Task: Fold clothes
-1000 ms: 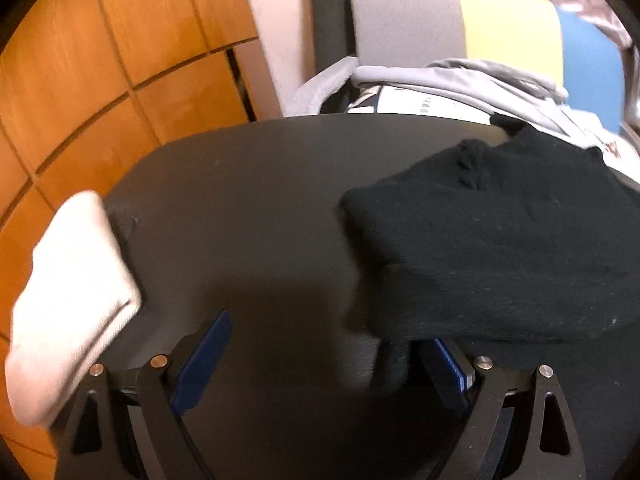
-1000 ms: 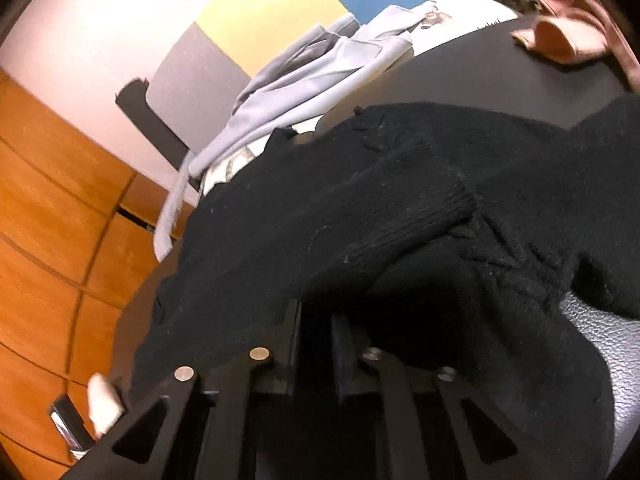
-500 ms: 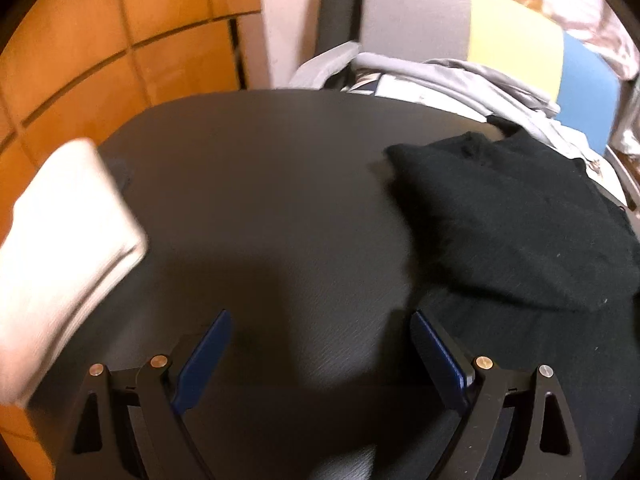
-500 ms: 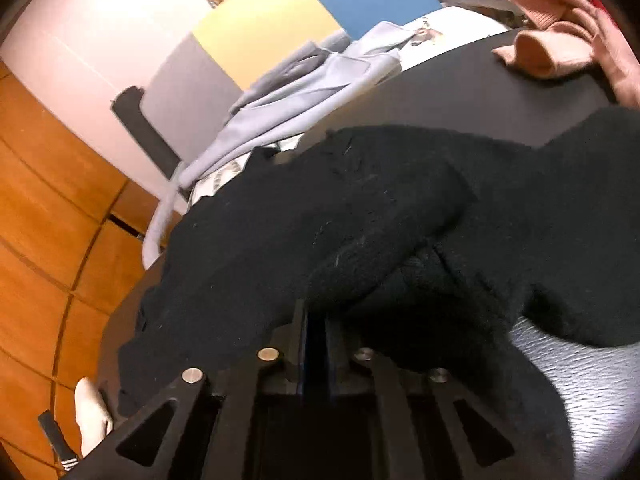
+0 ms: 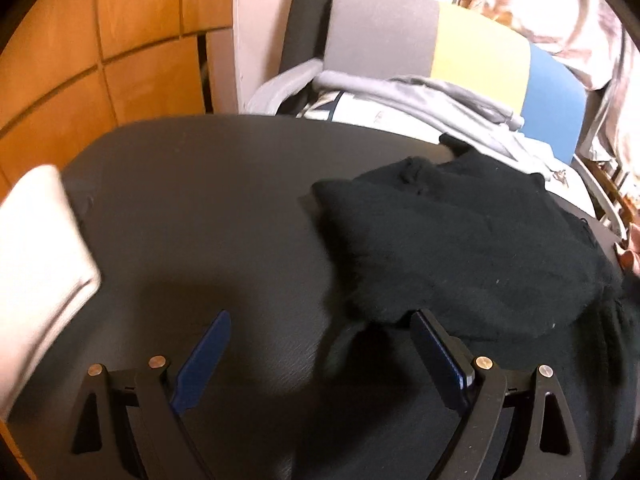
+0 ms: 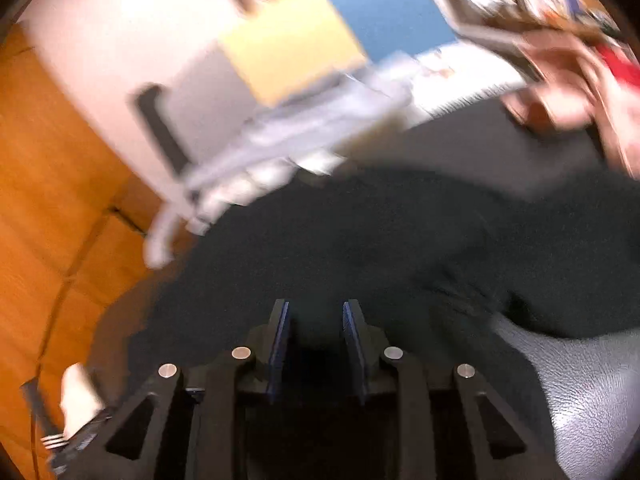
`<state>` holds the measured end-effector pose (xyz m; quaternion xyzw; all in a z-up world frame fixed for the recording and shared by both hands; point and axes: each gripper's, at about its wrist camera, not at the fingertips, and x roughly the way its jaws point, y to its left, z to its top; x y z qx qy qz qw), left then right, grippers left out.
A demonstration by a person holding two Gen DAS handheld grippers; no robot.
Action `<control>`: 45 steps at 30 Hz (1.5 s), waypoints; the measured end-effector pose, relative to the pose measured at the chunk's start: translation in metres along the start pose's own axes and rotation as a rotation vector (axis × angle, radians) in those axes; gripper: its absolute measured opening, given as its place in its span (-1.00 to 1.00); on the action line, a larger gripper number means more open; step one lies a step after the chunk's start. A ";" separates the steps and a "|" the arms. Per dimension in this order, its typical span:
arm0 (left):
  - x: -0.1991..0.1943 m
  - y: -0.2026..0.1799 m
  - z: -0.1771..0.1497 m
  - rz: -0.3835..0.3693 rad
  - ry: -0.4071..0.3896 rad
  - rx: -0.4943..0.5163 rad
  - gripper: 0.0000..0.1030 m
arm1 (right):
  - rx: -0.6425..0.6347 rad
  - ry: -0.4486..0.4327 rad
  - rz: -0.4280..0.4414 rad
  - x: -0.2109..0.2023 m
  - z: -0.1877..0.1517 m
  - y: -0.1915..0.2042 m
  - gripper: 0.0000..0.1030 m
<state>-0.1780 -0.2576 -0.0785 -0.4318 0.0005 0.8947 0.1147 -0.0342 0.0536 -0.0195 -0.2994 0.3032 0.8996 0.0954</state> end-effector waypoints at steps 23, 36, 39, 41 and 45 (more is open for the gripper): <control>0.009 0.034 -0.013 -0.052 -0.052 -0.192 0.84 | -1.042 0.689 0.158 0.235 -0.051 0.264 -0.87; 0.012 0.035 -0.014 -0.041 -0.066 -0.181 0.84 | -0.520 0.469 0.176 0.269 0.002 0.200 -1.00; 0.013 0.033 -0.013 -0.040 -0.061 -0.176 0.86 | -0.503 0.469 0.268 0.256 0.005 0.203 -0.74; 0.011 0.034 -0.013 -0.047 -0.060 -0.178 0.88 | -0.510 0.472 0.352 0.243 0.007 0.209 -0.49; 0.000 0.050 -0.014 -0.138 -0.087 -0.269 0.88 | -0.694 0.587 0.318 0.242 -0.003 0.238 -0.48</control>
